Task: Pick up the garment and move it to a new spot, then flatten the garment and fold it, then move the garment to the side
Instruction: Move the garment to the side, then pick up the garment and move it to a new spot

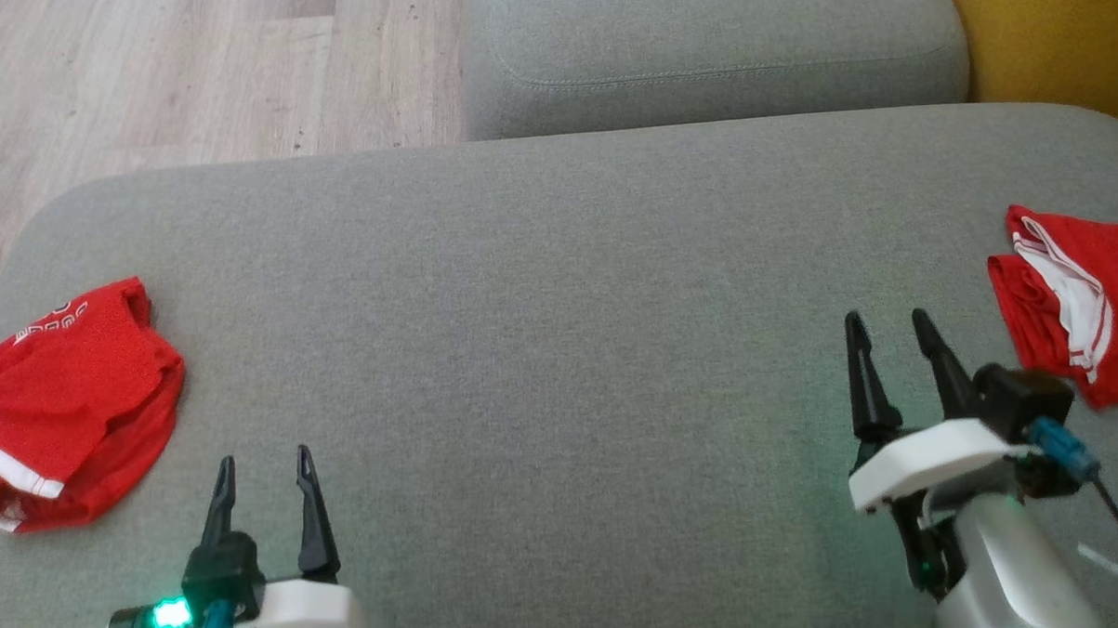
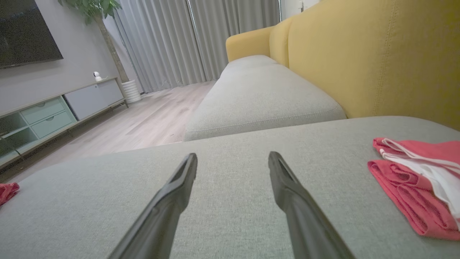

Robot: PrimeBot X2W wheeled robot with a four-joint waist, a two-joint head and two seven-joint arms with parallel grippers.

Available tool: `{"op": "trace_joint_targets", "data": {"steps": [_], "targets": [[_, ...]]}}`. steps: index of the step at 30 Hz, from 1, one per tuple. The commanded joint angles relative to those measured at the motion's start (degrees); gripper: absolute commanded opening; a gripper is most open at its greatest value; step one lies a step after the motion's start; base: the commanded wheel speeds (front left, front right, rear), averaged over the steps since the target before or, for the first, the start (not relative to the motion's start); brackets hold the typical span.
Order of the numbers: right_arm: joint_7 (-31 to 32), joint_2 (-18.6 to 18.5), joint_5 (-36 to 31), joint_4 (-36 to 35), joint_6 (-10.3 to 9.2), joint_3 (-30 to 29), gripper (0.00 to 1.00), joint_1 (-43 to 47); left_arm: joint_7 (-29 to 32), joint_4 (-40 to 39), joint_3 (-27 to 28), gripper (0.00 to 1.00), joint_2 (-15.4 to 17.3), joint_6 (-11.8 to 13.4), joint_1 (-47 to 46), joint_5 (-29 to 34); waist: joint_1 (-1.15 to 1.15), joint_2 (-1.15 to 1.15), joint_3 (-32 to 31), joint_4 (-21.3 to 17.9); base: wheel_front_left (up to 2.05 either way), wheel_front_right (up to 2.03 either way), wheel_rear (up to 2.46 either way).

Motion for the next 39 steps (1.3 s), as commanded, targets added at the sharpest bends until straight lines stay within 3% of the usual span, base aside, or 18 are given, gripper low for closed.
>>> {"op": "trace_joint_targets", "data": {"steps": [1,7,14,21,25,31,39], "targets": [[-0.2,0.2,0.2,-1.9,0.37,1.6,1.0,-0.2,-0.3,-1.9,2.4,1.0,0.3,0.1,-1.3,0.1,0.01,0.0,0.0,0.0,0.0,0.0,0.0],[-0.2,0.2,-0.3,-1.8,0.37,2.1,1.0,0.4,-0.3,-1.6,2.0,1.0,0.3,-0.1,-1.9,-0.3,0.01,0.0,0.4,1.8,0.0,0.0,0.0],[-0.2,0.2,0.2,-1.6,0.37,3.8,1.0,0.8,-0.3,-0.7,1.3,1.0,0.3,0.2,-2.0,-0.9,0.01,0.0,1.1,7.9,0.0,0.0,0.0],[-0.2,0.2,2.2,-1.1,0.37,7.3,1.0,0.4,-0.3,-0.9,2.9,1.0,0.2,0.4,-0.9,-1.5,0.01,0.0,2.2,18.8,0.0,0.0,0.0],[-0.2,0.2,2.9,-0.8,0.37,8.4,1.0,-0.4,-0.3,-0.9,5.1,1.0,0.2,0.6,-0.3,-1.6,0.01,0.0,3.1,22.1,0.0,0.0,0.0],[-0.2,0.2,2.9,-0.6,0.37,9.7,1.0,-1.8,-0.3,-0.4,8.8,1.0,1.0,-0.5,-1.4,-1.1,0.01,0.0,5.4,22.9,0.0,0.0,0.0],[-0.2,0.2,0.6,-1.3,0.37,9.4,1.0,-4.6,-0.3,0.6,14.9,1.0,5.2,-2.8,-8.4,-1.6,0.01,0.0,11.4,19.6,0.0,0.0,0.0]]}}
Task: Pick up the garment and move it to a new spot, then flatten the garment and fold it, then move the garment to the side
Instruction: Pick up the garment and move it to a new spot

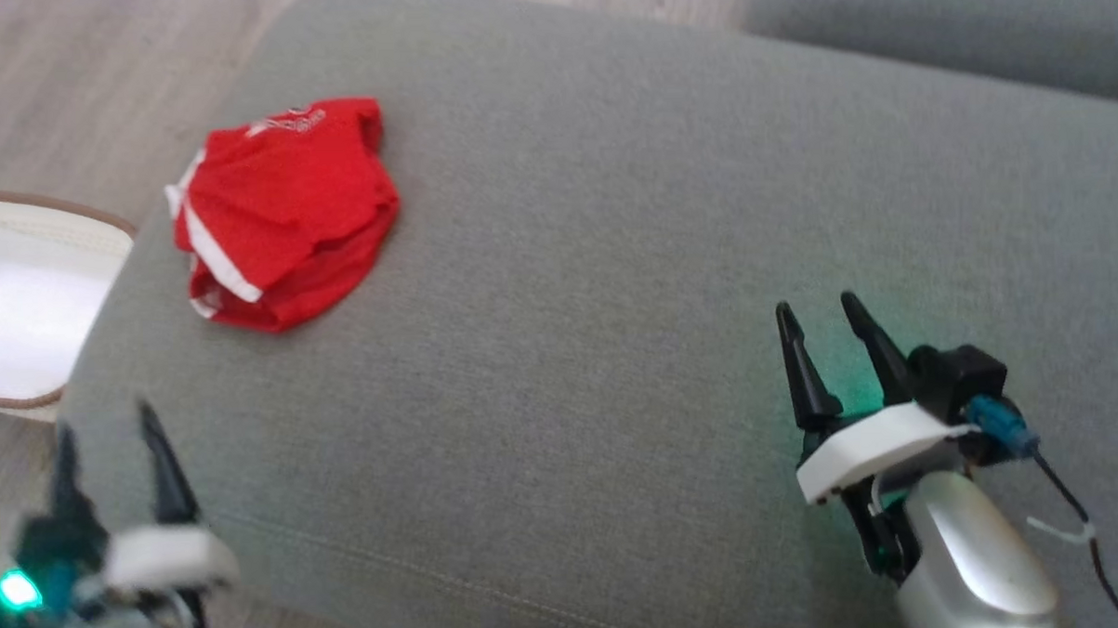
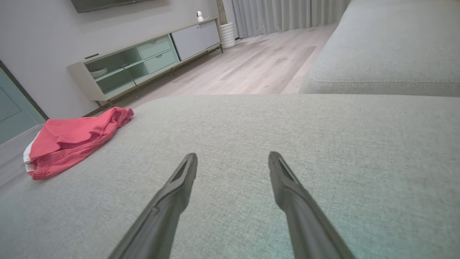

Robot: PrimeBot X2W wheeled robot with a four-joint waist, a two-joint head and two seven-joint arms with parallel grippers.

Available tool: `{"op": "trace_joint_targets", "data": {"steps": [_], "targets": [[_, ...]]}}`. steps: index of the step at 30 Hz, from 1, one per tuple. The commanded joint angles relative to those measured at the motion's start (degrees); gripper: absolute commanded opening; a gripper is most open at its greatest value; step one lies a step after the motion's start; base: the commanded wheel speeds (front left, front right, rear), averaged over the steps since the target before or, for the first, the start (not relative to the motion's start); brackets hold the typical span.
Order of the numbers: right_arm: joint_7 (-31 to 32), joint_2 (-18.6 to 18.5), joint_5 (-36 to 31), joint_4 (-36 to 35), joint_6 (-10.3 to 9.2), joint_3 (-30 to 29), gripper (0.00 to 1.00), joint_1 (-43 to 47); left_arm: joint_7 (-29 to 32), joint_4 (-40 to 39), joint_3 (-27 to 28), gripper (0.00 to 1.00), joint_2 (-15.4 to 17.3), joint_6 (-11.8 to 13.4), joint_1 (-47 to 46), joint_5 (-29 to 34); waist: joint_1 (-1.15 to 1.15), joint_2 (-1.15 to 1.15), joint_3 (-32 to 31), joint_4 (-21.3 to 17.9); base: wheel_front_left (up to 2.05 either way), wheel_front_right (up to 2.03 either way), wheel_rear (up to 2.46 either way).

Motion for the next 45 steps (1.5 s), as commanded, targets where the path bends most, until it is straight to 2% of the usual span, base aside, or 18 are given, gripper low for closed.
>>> {"op": "trace_joint_targets", "data": {"steps": [1,7,12,19,28,29,30,37,41,45], "targets": [[-0.2,0.0,-0.8,-2.1,0.37,1.0,1.0,-2.7,-0.3,-1.1,2.6,1.0,3.0,-0.6,-5.0,-0.1,-0.01,0.0,3.0,-2.0,0.0,0.0,0.0],[-0.2,0.0,-2.6,-4.1,0.37,1.1,1.0,-5.5,-0.3,4.9,3.1,1.0,8.2,-4.4,-15.8,0.2,-0.01,0.0,8.4,-4.8,0.0,0.0,0.0],[-0.2,0.0,-4.0,-5.7,0.37,1.5,1.0,-7.6,-0.3,13.9,3.0,1.0,10.3,-6.9,-24.1,-1.3,-0.01,0.0,12.1,-6.9,0.0,0.0,0.0],[-0.2,0.0,-5.4,-6.7,0.37,0.9,1.0,-9.1,0.8,27.7,3.5,1.0,11.7,-8.3,-31.8,-3.9,-0.01,0.0,14.8,-9.0,0.0,0.0,0.0],[-0.2,0.0,-5.9,-6.5,0.37,0.4,1.0,-9.2,3.5,38.9,4.0,1.0,11.4,-9.5,-34.3,-6.6,-0.01,0.0,15.5,-10.1,0.0,0.0,0.0],[-0.2,0.0,-5.9,-6.4,0.37,0.5,1.0,-9.2,3.3,39.6,3.8,0.64,11.4,-9.7,-34.6,-6.7,-0.01,0.0,15.4,-10.2,0.0,0.0,0.0],[-0.2,0.0,-5.7,-6.2,0.37,0.5,1.0,-9.2,3.1,40.1,3.3,0.0,11.4,-9.9,-34.8,-6.5,-0.01,0.0,15.2,-10.3,0.0,0.0,0.0],[-0.2,0.0,-4.0,-5.7,0.37,0.3,1.0,-8.4,0.4,37.9,-0.3,0.0,13.2,-10.8,-38.4,-4.4,-0.01,0.0,11.7,-11.2,0.0,0.0,0.0],[-0.2,0.0,-2.0,-5.5,0.37,0.7,1.0,-7.4,-0.2,32.2,-3.7,0.0,14.0,-11.2,-41.4,-2.3,-0.01,0.0,8.6,-12.5,0.0,0.0,0.0],[-0.2,0.0,0.3,-5.4,0.37,1.5,1.0,-6.5,-0.3,23.9,-7.2,0.0,13.3,-11.3,-43.4,-1.3,-0.01,0.0,5.5,-15.3,0.0,0.0,0.0]]}}
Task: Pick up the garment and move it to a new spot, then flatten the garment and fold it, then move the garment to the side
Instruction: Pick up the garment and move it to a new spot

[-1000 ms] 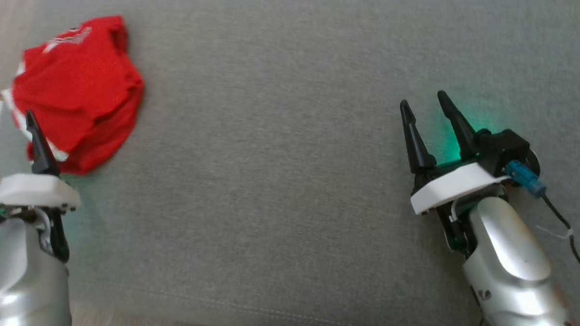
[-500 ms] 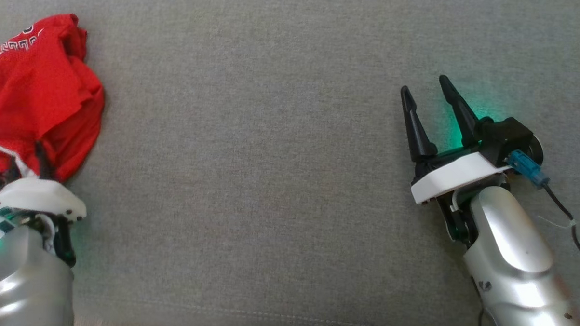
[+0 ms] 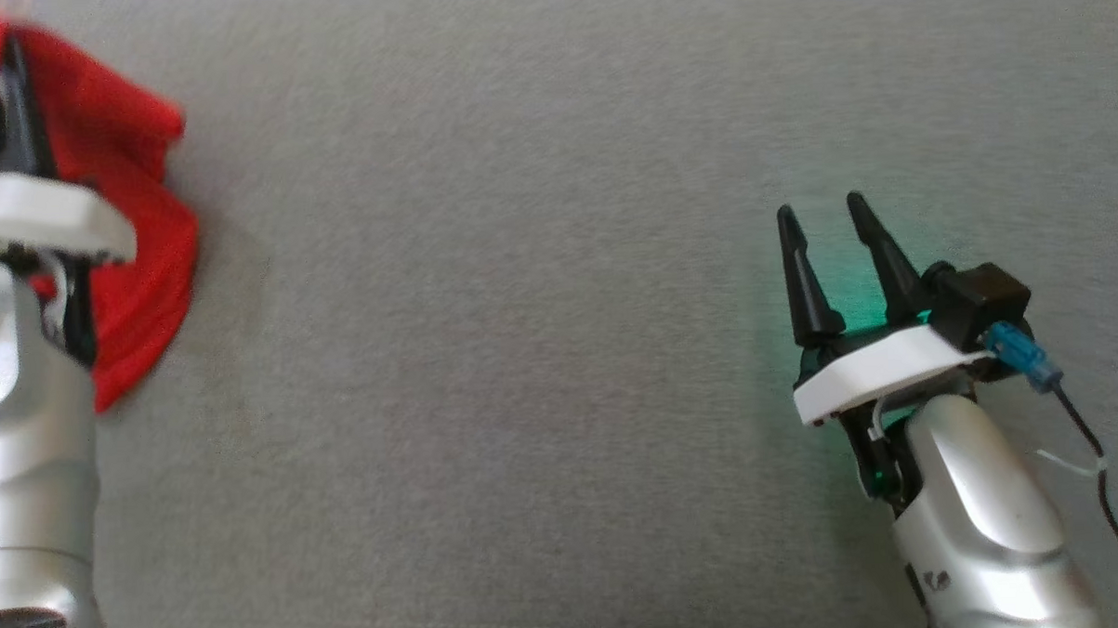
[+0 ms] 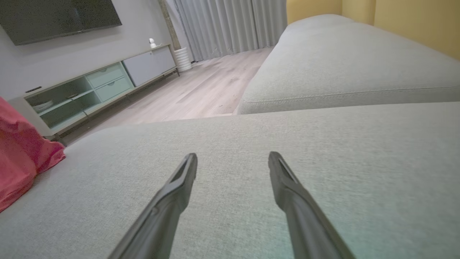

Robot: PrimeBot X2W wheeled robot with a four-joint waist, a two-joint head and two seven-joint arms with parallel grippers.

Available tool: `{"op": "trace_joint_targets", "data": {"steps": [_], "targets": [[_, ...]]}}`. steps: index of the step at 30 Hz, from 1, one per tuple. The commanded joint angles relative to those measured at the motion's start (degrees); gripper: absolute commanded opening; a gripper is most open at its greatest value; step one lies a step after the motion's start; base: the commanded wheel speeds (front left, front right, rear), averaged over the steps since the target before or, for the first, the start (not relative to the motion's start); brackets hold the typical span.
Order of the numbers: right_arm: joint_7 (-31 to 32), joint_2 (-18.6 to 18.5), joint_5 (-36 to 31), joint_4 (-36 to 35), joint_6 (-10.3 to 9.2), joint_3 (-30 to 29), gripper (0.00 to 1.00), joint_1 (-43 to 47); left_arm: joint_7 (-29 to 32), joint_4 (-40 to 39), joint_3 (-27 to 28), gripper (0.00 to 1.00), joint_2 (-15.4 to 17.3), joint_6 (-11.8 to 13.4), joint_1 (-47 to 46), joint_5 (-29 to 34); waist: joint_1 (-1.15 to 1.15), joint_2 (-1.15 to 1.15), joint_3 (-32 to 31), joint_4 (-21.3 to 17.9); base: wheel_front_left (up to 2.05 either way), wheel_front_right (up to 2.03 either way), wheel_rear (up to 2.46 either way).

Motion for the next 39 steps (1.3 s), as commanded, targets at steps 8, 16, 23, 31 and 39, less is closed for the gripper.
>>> {"op": "trace_joint_targets", "data": {"steps": [8,16,23,31,39], "targets": [[-0.2,0.4,3.7,-1.5,0.37,3.9,1.0,2.0,-0.7,-14.5,-10.6,0.0,-3.0,-0.3,-0.7,-3.3,0.01,0.0,-6.6,-12.8,0.0,0.0,0.0],[-0.2,0.4,4.8,-1.9,0.37,5.5,1.0,2.9,-0.7,-17.5,-20.7,0.0,-11.4,-0.3,2.2,-8.4,0.01,0.0,-7.3,-23.6,0.0,0.0,0.0],[-0.2,0.4,5.5,-2.4,0.37,6.0,1.0,3.2,-0.7,-16.7,-28.1,0.0,-13.4,-0.3,6.1,-13.1,0.01,0.0,-6.2,-27.7,0.0,0.0,0.0],[-0.2,0.4,5.6,-2.5,0.37,4.8,1.0,4.2,-0.7,-17.9,-35.6,1.0,-13.5,5.7,14.0,-19.6,0.01,0.0,-6.7,-24.2,0.0,0.0,0.0],[-0.2,0.4,4.6,-2.6,0.37,3.7,1.0,5.8,-0.7,-22.0,-24.9,1.0,-11.6,11.5,25.5,-12.5,0.01,0.0,-10.3,-17.5,0.0,0.0,0.0]]}}
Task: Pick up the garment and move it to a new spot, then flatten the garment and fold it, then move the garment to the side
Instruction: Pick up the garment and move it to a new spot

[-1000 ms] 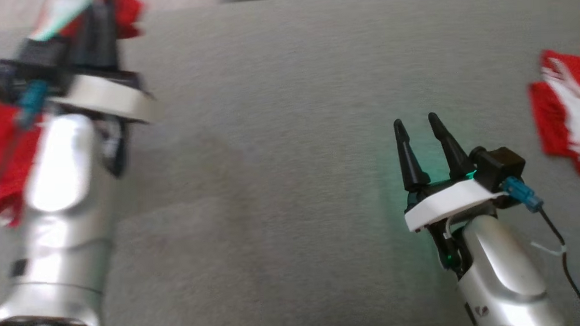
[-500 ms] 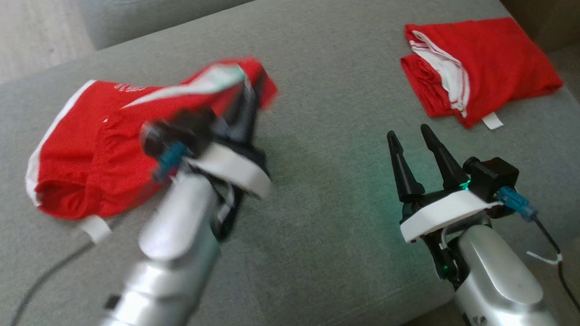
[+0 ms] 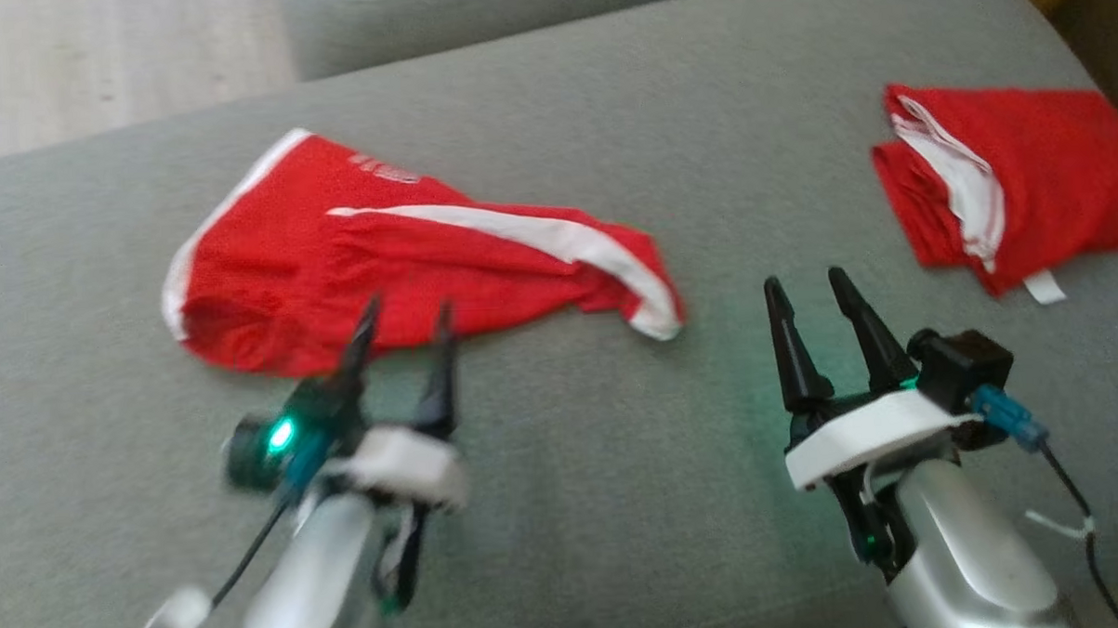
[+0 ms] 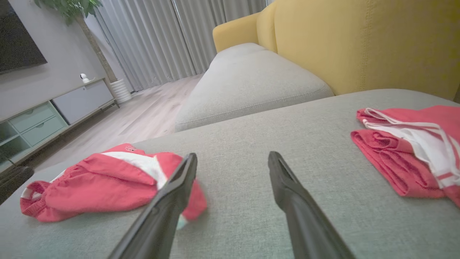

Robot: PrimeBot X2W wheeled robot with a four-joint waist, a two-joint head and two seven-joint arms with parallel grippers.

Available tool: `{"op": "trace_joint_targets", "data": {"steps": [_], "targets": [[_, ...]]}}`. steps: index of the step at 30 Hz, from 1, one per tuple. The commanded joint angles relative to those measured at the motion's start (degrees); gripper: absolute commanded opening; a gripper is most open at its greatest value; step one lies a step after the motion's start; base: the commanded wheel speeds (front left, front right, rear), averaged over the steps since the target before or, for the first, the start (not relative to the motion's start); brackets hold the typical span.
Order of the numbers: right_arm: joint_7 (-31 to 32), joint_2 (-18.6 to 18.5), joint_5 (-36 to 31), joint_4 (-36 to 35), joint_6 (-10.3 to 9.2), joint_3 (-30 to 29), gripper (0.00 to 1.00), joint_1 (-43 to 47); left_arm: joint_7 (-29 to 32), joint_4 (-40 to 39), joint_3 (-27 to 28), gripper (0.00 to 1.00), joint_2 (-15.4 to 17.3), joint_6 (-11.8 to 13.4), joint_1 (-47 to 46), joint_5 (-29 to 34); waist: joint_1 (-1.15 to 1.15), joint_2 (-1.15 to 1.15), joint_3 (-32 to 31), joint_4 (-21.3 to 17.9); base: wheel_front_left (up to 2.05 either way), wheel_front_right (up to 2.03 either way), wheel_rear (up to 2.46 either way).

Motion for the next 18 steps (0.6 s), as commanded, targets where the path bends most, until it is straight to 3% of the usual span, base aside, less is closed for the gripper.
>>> {"op": "trace_joint_targets", "data": {"steps": [1,6,12,18], "targets": [[-0.2,0.3,-0.7,-1.8,0.37,0.9,1.0,-0.1,-0.3,-3.0,4.8,1.0,1.8,1.3,2.1,1.7,0.0,0.0,-2.6,3.0,0.0,0.0,0.0],[-0.2,0.3,-1.8,-1.7,0.37,0.1,1.0,1.8,-0.3,-8.2,12.5,1.0,2.6,3.4,11.4,6.1,0.0,0.0,-5.4,5.8,0.0,0.0,0.0],[-0.2,0.3,-1.9,-1.9,0.37,-1.1,1.0,4.9,-0.3,-13.3,18.8,1.0,1.8,3.5,21.0,9.8,0.0,0.0,-7.3,7.9,0.0,0.0,0.0],[-0.2,0.3,-3.3,-2.2,0.37,-3.4,1.0,7.8,-0.3,-14.8,22.2,1.0,0.7,2.3,24.8,12.6,0.0,0.0,-8.2,8.4,0.0,0.0,0.0]]}}
